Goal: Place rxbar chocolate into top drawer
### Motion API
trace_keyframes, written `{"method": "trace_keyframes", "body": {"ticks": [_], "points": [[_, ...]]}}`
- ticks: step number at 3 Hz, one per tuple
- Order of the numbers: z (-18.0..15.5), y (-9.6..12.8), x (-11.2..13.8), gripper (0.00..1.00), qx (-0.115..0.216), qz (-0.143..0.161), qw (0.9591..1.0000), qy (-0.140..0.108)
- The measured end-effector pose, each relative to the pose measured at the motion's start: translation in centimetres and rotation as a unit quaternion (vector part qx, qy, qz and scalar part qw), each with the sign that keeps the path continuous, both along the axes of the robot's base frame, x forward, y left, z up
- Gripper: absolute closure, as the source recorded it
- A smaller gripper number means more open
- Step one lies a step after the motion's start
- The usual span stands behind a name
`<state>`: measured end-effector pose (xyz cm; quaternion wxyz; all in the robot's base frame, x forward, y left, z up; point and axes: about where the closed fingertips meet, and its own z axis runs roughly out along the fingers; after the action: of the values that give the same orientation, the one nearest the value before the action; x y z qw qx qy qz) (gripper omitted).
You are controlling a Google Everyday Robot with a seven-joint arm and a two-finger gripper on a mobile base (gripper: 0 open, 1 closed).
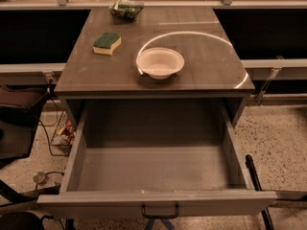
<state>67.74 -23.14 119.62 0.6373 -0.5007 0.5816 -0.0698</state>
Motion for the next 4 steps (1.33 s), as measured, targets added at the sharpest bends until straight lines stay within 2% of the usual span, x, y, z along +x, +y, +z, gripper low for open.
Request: {"method": "trace_keyframes", "body": {"ticks": [1,2,4], "points": [[1.5,3.4,-5.9,1.0,0.025,0.037,0.9985,-0.03],[-1.1,7.3,-11.1,1.0,0.063,0.085,0.9942,-0.015],[-7.0,11.7,-15.7,1.0,0.12,0.145,0.9804,0.058]]}}
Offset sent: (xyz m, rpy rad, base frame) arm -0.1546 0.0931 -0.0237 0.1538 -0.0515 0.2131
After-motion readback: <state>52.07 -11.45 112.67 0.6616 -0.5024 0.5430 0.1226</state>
